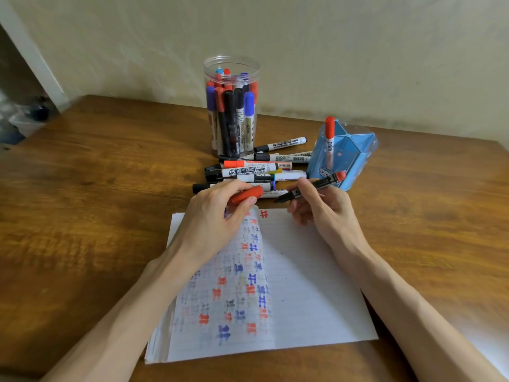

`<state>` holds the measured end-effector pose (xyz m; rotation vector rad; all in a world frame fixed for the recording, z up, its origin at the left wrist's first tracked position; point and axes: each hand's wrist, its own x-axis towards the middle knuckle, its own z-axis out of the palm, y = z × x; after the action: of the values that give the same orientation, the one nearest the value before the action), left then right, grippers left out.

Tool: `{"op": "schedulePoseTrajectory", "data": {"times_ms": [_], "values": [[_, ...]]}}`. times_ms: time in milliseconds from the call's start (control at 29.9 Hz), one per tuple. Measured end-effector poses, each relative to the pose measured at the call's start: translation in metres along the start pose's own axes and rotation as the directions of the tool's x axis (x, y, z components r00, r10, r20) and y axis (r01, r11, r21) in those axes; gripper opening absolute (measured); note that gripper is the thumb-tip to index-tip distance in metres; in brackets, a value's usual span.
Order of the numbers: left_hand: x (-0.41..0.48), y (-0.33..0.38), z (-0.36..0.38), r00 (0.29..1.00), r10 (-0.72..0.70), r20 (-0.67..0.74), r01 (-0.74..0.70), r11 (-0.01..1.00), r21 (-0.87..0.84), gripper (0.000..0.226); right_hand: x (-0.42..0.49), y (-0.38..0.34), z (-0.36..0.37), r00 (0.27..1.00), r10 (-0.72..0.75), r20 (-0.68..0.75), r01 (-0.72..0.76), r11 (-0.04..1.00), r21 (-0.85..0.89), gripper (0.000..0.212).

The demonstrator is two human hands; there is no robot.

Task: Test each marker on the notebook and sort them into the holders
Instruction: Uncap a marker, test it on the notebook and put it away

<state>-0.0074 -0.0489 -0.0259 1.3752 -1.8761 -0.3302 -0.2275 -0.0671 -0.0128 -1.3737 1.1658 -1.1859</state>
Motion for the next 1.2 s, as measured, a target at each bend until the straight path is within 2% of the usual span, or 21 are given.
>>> {"op": "schedulePoseTrajectory", "data": {"times_ms": [167,301,502,702,903,1204], "values": [[0.0,0.0,0.001,1.0,-0.002,0.003,0.002,1.0,0.015,0.029,0.002,0.004,-0.003,0.995,-0.089,0.051,0.094,0.99,-0.103,0.017],[0.0,0.0,-0.001,1.0,-0.016,0.011,0.015,1.0,0.022,0.029,0.003,0.009,0.0,0.991,-0.128,0.047,0.136,0.958,-0.252,0.021],[0.0,0.0,0.0,0.999,-0.03,0.034,0.029,0.998,0.051,0.029,0.004,0.017,0.001,0.989,-0.14,0.053,0.149,0.945,-0.292,0.01],[-0.001,0.001,0.0,0.999,-0.032,0.036,0.03,0.998,0.061,0.028,0.004,0.017,0.002,0.985,-0.153,0.075,0.169,0.936,-0.308,0.008],[-0.001,0.001,0.001,0.998,-0.032,0.047,0.028,0.997,0.077,0.029,0.001,0.016,0.004,0.968,-0.238,0.08,0.248,0.864,-0.439,0.008],[-0.002,0.003,0.001,0.998,-0.037,0.051,0.032,0.996,0.085,0.03,0.005,0.018,0.001,0.987,-0.162,0.023,0.161,0.94,-0.302,0.009]]}}
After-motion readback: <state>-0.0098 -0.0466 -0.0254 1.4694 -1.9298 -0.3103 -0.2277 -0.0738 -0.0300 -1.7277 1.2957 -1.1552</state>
